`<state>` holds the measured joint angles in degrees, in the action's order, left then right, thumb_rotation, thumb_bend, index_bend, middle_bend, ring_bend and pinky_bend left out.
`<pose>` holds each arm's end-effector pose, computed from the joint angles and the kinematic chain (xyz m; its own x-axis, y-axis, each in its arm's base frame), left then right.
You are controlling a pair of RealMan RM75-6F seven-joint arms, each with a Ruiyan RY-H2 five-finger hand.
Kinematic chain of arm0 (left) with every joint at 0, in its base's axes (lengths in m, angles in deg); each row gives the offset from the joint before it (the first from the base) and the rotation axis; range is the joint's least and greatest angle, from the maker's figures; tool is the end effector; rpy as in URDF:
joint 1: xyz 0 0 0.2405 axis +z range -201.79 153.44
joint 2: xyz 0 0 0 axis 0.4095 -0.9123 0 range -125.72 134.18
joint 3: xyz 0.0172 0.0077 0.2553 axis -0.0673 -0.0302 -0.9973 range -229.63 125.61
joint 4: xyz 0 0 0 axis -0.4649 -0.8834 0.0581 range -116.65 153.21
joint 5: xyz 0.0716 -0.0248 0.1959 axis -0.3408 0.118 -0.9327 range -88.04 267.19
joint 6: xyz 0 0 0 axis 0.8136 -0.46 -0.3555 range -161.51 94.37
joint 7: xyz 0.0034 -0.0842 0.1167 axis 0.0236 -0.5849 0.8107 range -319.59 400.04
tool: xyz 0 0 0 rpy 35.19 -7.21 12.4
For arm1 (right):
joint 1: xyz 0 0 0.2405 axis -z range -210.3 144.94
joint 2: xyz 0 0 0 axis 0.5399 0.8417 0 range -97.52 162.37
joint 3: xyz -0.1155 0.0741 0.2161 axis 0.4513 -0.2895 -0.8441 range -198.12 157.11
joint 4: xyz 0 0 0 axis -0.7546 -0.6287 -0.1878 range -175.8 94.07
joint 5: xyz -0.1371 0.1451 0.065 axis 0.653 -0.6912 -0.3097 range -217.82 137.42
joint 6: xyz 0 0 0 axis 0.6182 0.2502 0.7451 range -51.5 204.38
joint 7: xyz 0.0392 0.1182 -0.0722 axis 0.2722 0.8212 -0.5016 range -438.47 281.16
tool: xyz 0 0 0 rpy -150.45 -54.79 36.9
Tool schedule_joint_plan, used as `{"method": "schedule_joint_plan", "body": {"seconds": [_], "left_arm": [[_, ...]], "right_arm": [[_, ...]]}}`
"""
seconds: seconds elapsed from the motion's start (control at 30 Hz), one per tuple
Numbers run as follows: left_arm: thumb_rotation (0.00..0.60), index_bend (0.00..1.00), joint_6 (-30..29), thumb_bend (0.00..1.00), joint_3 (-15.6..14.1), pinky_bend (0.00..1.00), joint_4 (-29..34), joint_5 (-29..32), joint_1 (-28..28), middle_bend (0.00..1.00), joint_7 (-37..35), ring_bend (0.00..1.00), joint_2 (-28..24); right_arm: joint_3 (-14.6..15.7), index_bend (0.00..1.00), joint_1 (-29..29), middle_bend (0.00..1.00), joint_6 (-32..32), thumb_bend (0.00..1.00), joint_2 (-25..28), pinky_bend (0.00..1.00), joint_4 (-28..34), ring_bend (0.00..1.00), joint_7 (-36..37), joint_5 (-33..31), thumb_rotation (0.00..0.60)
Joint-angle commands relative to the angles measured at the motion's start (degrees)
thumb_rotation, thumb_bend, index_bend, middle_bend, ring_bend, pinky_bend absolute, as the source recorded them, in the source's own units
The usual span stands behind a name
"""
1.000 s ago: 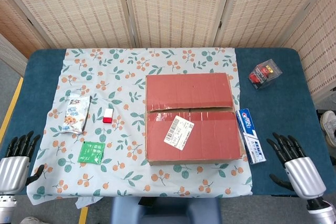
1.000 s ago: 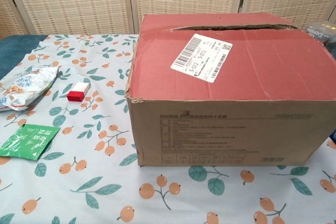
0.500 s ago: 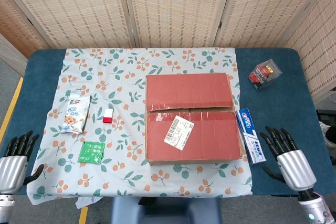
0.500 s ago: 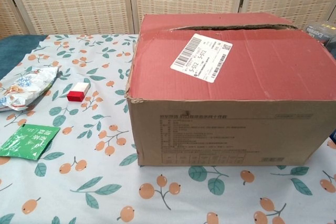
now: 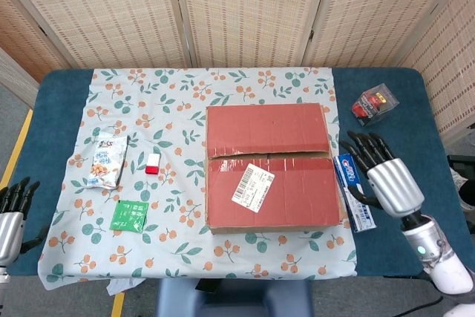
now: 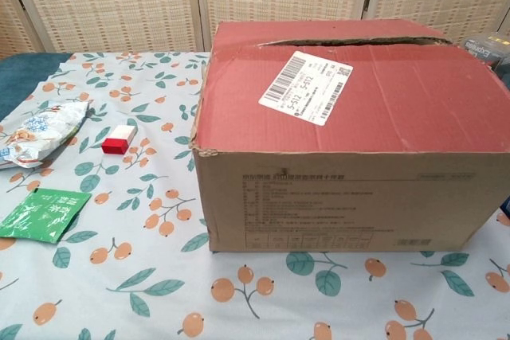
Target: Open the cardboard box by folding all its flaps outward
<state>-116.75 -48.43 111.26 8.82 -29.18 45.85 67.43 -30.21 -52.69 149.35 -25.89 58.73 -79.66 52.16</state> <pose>-0.3223 0.1838 0.1656 0.4775 0.0287 0.8782 0.8750 0.0750 -0.4782 -0.2150 -0.2670 0.1619 0.4252 0.0177 0.9049 -0.8345 -0.3794 0.3996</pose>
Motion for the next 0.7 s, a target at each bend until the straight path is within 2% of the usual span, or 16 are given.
{"method": "schedule_joint_plan", "body": {"seconds": [0.03, 0.33, 0.7], "left_arm": [[0.600, 0.04, 0.64, 0.39, 0.62, 0.00, -0.27, 0.96, -0.20, 0.00, -1.73, 0.00, -0.48], [0.600, 0.04, 3.32, 0.39, 1.19, 0.00, -1.54, 3.16, -0.66, 0.00, -6.45, 0.00, -1.89], [0.600, 0.04, 3.11, 0.39, 1.39, 0.00, -2.52, 3.22, -0.28, 0.00, -9.91, 0.00, -2.62]], "right_arm": [[-2.02, 0.00, -3.61, 0.00, -4.39, 0.35, -1.41, 0.00, -0.85, 0.00, -0.63, -3.36, 0.600], [-3.79, 0.00, -11.01, 0.00, -11.64, 0.35, -8.55, 0.00, -8.75, 0.00, 0.48, -7.46, 0.600], [-4.47, 0.00, -15.89, 0.00, -13.81, 0.35, -14.46, 0.00, -15.60, 0.00, 2.67, -8.84, 0.600]]}}
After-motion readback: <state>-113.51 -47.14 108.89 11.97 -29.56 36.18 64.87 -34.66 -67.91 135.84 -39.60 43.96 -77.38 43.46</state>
